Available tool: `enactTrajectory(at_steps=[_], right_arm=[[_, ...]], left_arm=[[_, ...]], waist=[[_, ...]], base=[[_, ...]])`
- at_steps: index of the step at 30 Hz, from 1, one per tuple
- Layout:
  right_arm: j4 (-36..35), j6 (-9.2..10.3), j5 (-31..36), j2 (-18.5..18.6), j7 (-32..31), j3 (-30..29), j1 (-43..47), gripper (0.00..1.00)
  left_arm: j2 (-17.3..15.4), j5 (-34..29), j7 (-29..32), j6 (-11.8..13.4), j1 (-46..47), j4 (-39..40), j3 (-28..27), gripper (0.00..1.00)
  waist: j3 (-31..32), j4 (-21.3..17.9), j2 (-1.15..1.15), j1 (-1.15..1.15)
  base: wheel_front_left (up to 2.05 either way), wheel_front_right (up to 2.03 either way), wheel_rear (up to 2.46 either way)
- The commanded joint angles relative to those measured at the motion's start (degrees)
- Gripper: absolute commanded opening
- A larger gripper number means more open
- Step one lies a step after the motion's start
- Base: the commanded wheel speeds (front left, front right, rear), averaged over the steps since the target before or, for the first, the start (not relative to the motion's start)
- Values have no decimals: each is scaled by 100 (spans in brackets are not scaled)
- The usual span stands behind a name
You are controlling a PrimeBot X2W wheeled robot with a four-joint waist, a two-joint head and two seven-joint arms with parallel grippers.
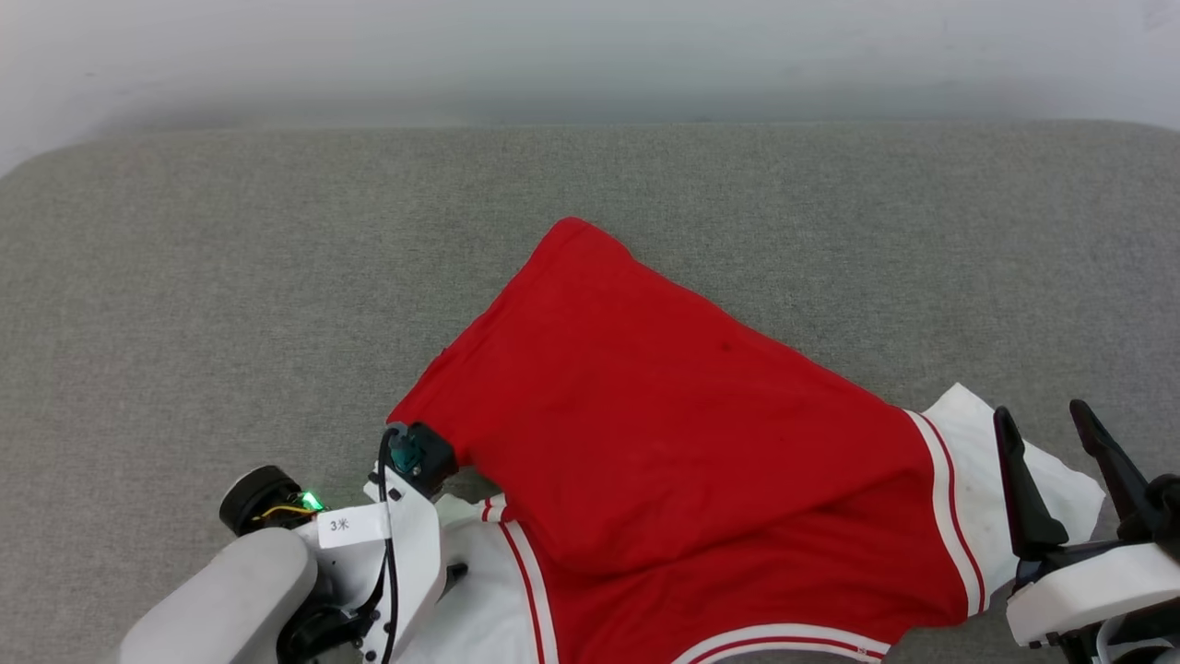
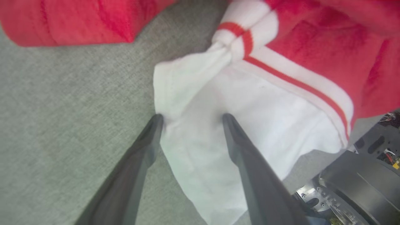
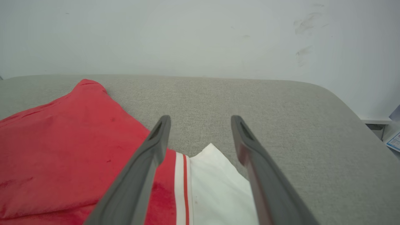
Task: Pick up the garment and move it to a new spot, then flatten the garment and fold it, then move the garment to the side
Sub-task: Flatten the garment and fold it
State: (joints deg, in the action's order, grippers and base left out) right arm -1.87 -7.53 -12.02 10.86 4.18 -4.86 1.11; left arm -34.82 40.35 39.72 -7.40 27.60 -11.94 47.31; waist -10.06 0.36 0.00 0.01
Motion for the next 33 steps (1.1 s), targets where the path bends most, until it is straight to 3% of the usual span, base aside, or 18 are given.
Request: enactTrajectory(at_steps=[1,6,7,8,9,19,26,27,29,30,33], right_arm=[[13,8,19,6,36,21,-104,100],[127,8,-17,25,73,36,-143,100],[141,8,-24,26,79,35,-148,100],[153,8,-27,28,94,39,-152,100],[173,8,-31,31,100,45,-155,100],[337,8,-102,101,184,70,-229,100],[478,8,-138,114,237,111,-246,100],[498,8,-131,114,237,116,-254,100],[552,8,-141,101,238,118,-254,100],[575,8,-149,95,248,107,-235,100],[649,8,-168,85,266,84,-135,100]], left_arm=[[-2,-35,-37,0,68,-148,109,100],[135,185,-243,11,114,-761,533,100],[136,220,-290,11,141,-815,613,77],[111,207,-356,12,197,-860,701,29],[87,220,-406,12,256,-891,797,0],[-216,291,-1086,9,1093,-1353,724,0],[-96,293,-1499,11,1311,-2101,660,0],[-58,306,-1557,11,1303,-2184,671,4],[44,305,-1695,9,1292,-2355,705,81],[94,291,-1777,9,1297,-2417,720,100],[162,303,-1969,1,1371,-2528,735,100]], waist=[[-73,-59,0,-1],[-133,-110,0,-1],[-132,-113,0,-1],[-128,-116,0,-1],[-118,-119,0,-1],[-4,-133,0,-1],[-40,-191,0,-1],[-37,-195,0,-1],[-11,-187,0,-1],[17,-167,0,-1],[122,-79,0,-1]], base=[[0,0,0],[0,0,0],[0,0,0],[0,0,0],[0,0,0],[0,0,0],[0,0,0],[0,0,0],[0,0,0],[0,0,0],[0,0,0]])
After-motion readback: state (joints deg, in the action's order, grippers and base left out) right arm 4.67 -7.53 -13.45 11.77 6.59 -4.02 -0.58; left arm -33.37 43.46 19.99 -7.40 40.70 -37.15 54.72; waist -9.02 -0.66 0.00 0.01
